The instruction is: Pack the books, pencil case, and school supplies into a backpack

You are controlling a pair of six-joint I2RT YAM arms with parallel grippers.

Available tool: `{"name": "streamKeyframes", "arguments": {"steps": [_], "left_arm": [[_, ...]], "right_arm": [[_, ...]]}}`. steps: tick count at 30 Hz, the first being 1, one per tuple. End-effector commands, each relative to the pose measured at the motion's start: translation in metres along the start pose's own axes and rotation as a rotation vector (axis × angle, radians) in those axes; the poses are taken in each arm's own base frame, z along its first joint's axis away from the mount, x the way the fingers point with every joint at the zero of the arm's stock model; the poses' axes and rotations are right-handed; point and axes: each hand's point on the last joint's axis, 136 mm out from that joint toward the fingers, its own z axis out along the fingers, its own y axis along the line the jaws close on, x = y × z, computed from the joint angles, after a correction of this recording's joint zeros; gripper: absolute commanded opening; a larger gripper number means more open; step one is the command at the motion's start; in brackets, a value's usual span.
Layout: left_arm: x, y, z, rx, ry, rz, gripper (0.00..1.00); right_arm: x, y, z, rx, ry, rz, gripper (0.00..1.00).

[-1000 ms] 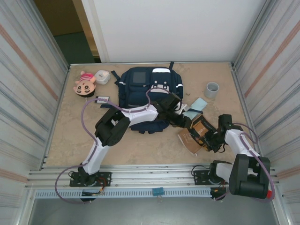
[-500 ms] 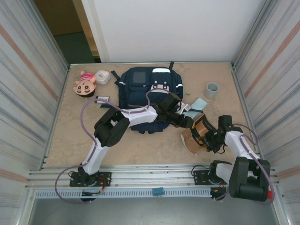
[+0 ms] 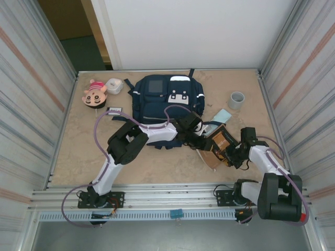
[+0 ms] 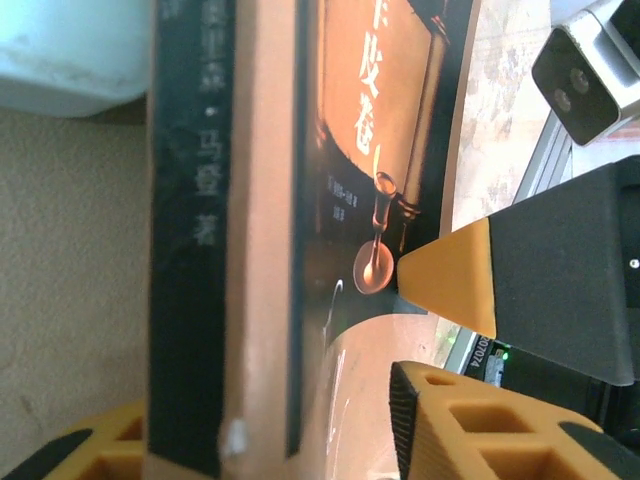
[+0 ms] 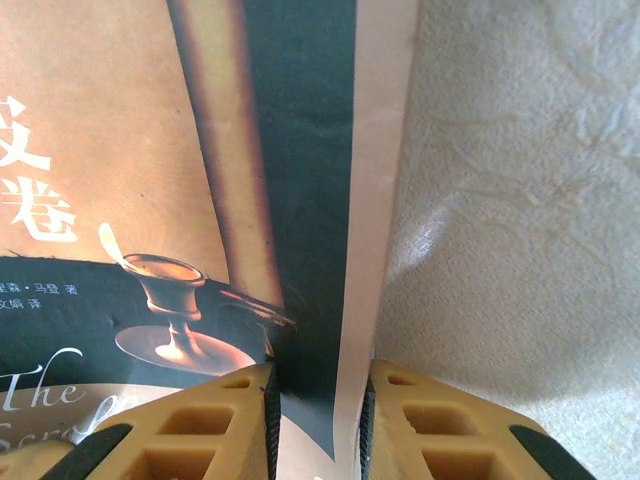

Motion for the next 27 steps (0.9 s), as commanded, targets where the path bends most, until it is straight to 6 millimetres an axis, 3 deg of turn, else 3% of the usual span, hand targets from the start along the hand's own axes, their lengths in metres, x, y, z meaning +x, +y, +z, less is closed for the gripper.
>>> {"name": "streamKeyframes", "arguments": {"steps": [1, 6, 10, 15, 18, 22, 27], "left_arm": [[-0.004, -0.015, -0.003, 0.035, -0.002, 0.044, 0.19], [-0.019, -0.042, -0.040, -0.007, -0.121, 0.181, 0.04], [-0.031, -0.072, -0.082, -0.003, -0.255, 0.301, 0.01], [-0.037, -0.114, -0.143, 0.043, -0.480, 0.480, 0.01], [-0.037, -0.130, -0.179, 0.083, -0.594, 0.551, 0.01], [-0.034, -0.153, -0.223, 0.133, -0.732, 0.653, 0.03], [-0.030, -0.171, -0.265, 0.184, -0.815, 0.713, 0.05]], "right_arm": [[0.000, -0.008, 0.005, 0.032, -0.010, 0.017, 0.27], [-0.007, 0.012, -0.022, -0.037, -0.099, -0.039, 0.42], [-0.013, 0.046, -0.067, -0.177, -0.233, -0.161, 0.61], [-0.018, 0.093, -0.133, -0.383, -0.456, -0.352, 0.71], [-0.007, 0.124, -0.170, -0.562, -0.565, -0.512, 0.78], [0.015, 0.157, -0.208, -0.798, -0.643, -0.676, 1.00], [0.054, 0.189, -0.229, -1.020, -0.525, -0.858, 1.00]]}}
